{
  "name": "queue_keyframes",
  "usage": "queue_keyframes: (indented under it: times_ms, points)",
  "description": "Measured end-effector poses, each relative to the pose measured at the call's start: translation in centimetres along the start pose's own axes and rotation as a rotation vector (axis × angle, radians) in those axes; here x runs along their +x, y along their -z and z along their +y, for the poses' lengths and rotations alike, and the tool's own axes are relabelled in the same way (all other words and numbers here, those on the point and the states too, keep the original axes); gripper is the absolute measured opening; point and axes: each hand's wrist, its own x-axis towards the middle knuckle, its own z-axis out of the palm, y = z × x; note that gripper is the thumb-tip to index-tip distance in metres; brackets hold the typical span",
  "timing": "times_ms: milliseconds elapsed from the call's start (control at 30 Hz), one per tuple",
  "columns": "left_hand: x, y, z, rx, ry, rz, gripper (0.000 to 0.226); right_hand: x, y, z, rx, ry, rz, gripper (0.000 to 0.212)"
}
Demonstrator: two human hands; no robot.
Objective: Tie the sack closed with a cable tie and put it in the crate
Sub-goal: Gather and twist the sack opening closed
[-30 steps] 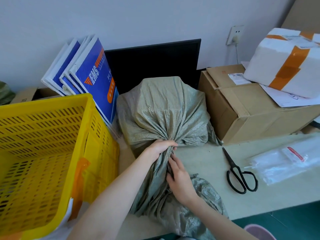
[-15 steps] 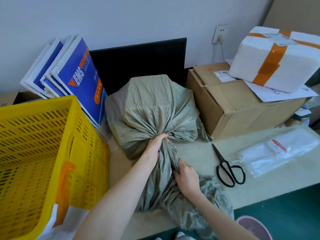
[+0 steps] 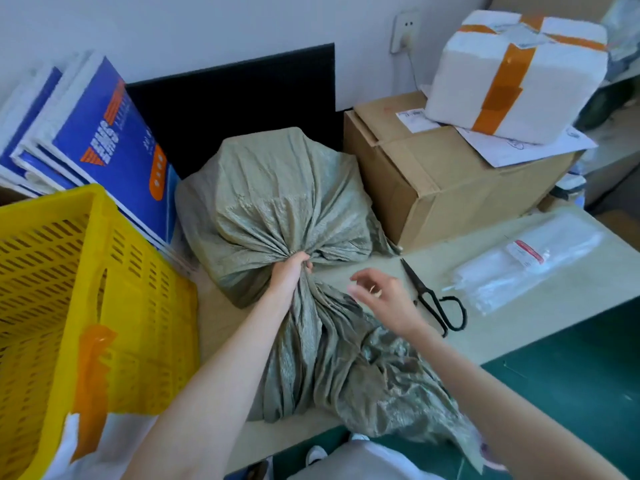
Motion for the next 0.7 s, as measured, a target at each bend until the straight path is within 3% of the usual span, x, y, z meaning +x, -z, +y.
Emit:
queue_keyframes:
  times_ms: [100,233,433,533,700]
  points:
    - [0.2,-0.4,-0.4,-0.012,-0.006,0.038,0.03,0.5,3.1,2.9,-0.095,-0.027,0.234,0.014]
    - [0.4,-0.8,-0.7,-0.036,-0.011,0.058,0.03,0.6,6.9,8.6,-0.433,-0.104,0.266,0.021]
    - [0.5,-1.0,-0.8,0.0,-0.021,0.065,0.032,1.1,9.9,12.4,-0.975,-0.221,-0.029,0.045]
    - [0.4,-0.9,-0.8,0.013,-0.023,0.055,0.031,1.2,9.9,12.5,-1.181,-0.218,-0.144,0.041]
    - [0.3,-0.7,-0.8,0.027,-0.009,0.036,0.031,1.7,9.5,12.5,-1.306,-0.195,-0.191,0.035]
